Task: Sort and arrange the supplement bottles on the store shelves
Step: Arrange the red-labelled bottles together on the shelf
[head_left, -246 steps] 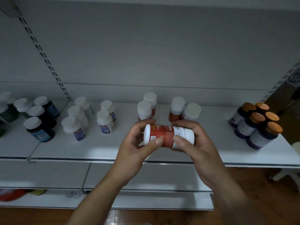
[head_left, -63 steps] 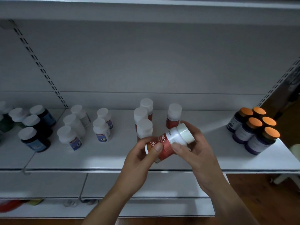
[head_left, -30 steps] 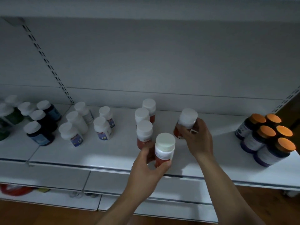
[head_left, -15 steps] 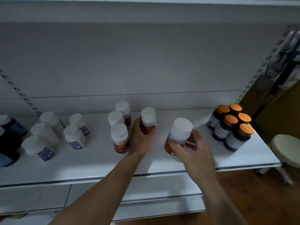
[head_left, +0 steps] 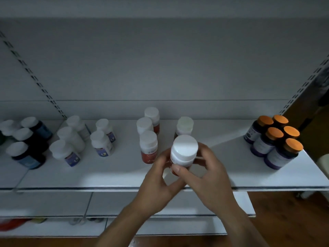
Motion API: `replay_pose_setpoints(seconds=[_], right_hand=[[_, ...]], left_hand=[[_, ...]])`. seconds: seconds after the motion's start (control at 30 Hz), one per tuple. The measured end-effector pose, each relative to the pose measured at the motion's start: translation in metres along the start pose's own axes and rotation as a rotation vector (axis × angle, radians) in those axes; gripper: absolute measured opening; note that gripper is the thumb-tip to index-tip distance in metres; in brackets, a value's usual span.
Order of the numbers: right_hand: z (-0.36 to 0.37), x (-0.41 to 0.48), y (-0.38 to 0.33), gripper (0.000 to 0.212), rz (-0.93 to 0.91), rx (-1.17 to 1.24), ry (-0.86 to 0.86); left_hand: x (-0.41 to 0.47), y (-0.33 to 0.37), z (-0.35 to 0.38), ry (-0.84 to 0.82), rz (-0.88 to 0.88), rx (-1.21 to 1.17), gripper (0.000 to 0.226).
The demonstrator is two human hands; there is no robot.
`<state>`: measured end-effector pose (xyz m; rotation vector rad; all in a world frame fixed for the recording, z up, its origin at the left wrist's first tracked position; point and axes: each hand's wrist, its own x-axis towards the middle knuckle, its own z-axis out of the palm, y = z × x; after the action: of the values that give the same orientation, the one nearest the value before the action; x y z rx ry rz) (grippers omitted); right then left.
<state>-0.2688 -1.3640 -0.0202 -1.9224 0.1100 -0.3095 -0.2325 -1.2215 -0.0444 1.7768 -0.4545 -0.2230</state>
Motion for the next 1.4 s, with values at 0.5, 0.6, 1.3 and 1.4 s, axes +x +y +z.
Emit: replay_pose_setpoints(seconds=[0.5, 0.6, 1.3, 1.4], right_hand=[[0.009, -0.005, -0.023, 0.078, -0.118, 0.352, 0.051], [0.010, 0.000, -0.017, 0.057, 0.098, 0.565, 0.001], [0.024, 0.001, -0.016, 0.047, 0.432, 1.002, -0.088], [0.022, 0.004, -0.009, 0.046, 0.339, 0.880, -0.023]], left_hand=[[-0.012, 0.006, -0.031, 0.162, 0.168, 0.059, 0.057], [-0.014, 0.008, -0.036, 0.214, 0.186, -0.028, 0.062], [-0.017, 0.026, -0.039, 0.172, 0.367, -0.038, 0.067], [-0.018, 0.022, -0.044, 0.169, 0.274, -0.138, 0.066]])
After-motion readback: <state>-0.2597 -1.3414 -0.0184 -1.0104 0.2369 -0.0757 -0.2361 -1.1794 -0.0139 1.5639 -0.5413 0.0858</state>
